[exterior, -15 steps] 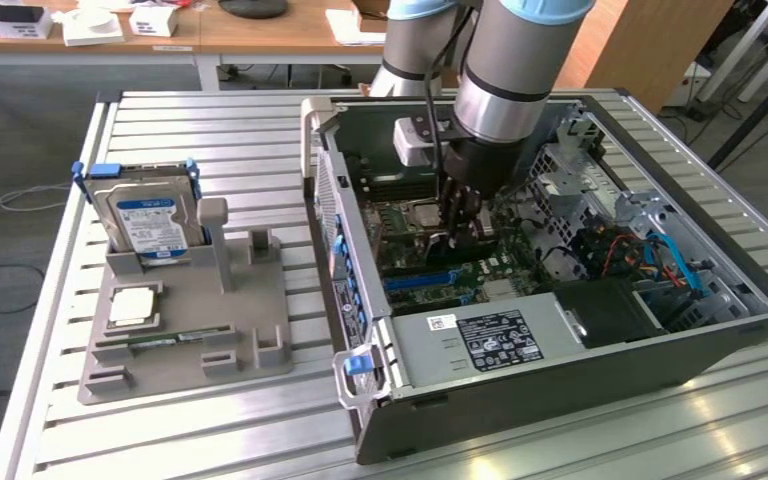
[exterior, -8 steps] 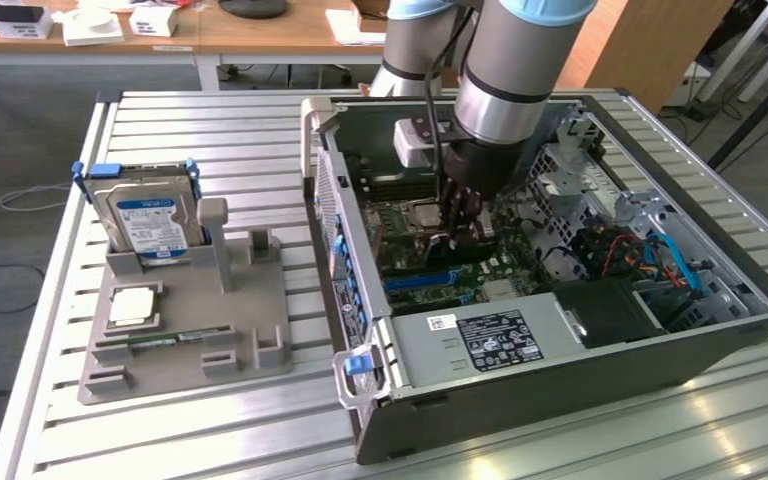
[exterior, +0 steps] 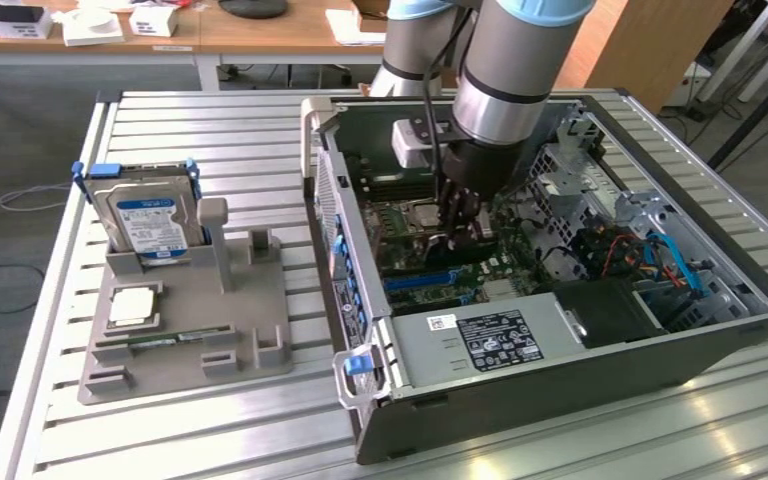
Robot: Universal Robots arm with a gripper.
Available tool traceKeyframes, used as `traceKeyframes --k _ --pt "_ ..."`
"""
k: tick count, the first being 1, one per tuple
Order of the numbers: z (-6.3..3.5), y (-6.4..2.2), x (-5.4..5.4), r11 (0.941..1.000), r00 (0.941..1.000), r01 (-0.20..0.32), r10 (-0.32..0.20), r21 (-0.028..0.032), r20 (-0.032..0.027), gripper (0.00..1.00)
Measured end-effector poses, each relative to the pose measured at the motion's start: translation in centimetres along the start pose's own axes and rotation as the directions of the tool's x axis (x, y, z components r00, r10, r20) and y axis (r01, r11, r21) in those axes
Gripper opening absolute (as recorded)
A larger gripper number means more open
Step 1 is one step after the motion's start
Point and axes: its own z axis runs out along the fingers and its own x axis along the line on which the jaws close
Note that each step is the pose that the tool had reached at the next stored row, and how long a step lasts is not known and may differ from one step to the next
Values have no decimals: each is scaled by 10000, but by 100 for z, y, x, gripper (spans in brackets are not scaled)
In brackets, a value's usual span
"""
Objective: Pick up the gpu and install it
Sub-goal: 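Insert the gpu into the slot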
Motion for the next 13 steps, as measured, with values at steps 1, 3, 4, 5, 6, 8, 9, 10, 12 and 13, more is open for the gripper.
traceKeyframes --k 1,3,4,5,6,8,9,10,12,13 --pt "0 3 0 10000 10000 0 0 0 1 27" --pt "0 3 0 10000 10000 2 -2 1 0 27" --pt "0 4 0 10000 10000 2 -2 0 0 27" --pt "0 6 0 10000 10000 0 0 1 1 27" --pt "0 9 0 10000 10000 -2 2 0 0 27" --pt "0 18 0 10000 10000 -1 1 0 0 27" --pt "0 25 1 10000 10000 0 0 1 0 27" --pt "0 32 0 10000 10000 0 0 1 0 27" --pt "0 33 0 10000 10000 0 0 1 1 27" --pt "0 34 2 10000 10000 1 -1 0 0 27"
